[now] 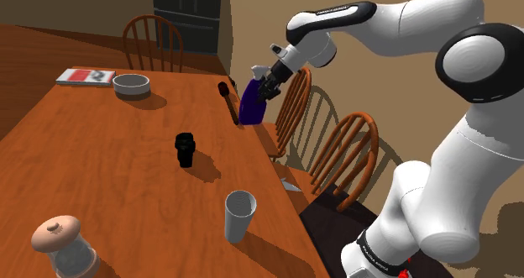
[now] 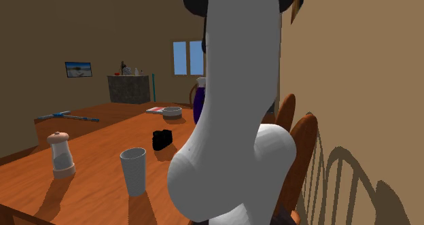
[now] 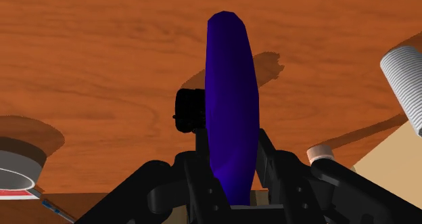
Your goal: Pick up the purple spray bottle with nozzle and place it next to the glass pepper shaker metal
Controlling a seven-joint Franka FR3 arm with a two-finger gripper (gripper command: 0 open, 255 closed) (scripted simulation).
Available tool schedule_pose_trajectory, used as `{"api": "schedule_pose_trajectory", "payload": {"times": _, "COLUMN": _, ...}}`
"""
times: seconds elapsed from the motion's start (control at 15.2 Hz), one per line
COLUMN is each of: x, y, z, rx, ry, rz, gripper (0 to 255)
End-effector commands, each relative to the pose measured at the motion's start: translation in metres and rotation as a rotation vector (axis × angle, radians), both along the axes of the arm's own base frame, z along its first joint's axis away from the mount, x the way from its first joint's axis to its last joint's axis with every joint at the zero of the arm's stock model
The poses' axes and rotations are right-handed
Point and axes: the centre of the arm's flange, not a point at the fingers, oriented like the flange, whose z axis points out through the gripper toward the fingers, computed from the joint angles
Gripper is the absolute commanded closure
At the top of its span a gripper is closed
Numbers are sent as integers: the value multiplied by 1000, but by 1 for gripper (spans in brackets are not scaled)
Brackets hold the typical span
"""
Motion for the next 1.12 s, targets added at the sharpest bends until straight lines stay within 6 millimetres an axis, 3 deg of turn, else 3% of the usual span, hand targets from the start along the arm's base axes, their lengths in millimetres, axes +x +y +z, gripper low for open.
{"api": "schedule_pose_trajectory", "payload": {"times": 0.0, "x": 0, "y": 0, "z": 10, "rx": 0, "ry": 0, "rz": 0, "gripper": 255}}
{"api": "schedule_pose_trajectory", "payload": {"times": 1.06, "x": 0, "y": 0, "z": 95, "rx": 0, "ry": 0, "rz": 0, "gripper": 255}}
